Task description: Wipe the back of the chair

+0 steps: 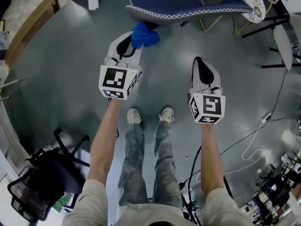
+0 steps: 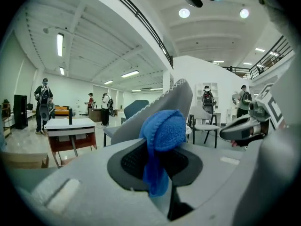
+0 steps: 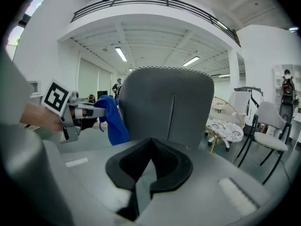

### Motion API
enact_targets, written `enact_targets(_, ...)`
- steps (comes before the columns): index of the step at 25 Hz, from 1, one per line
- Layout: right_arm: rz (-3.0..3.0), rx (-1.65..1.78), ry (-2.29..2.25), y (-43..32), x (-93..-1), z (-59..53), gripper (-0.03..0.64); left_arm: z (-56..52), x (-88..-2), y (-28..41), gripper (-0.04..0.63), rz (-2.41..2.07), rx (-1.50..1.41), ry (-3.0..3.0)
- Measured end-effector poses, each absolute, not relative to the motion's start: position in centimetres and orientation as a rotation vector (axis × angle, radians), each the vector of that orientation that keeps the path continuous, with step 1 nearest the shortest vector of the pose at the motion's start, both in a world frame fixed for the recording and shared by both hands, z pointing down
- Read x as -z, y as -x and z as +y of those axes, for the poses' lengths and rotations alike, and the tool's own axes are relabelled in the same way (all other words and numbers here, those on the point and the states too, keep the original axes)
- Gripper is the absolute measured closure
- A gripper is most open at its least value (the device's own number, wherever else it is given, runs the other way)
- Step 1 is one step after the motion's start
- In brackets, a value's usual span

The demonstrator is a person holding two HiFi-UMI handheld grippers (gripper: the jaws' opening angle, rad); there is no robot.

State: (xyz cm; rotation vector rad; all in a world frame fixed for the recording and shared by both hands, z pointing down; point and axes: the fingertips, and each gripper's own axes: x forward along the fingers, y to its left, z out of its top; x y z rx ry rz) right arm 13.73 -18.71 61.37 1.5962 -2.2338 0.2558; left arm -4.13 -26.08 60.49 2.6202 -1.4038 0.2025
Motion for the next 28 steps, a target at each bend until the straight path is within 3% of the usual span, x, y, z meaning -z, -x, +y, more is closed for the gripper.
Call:
enact_targets(11, -2.227, -0.261, -1.592, -14.2, -61.7, -18.2, 0.617, -27.1, -55.9, 2.4, 0.526, -1.415, -0.079, -2.675)
enact_targets(28, -2.232, -0.294, -1.556, -13.6, -64.1, -21.3, 0.617, -30.2, -66.2, 3.2, 0.526, -1.386, -0.159, -2.520)
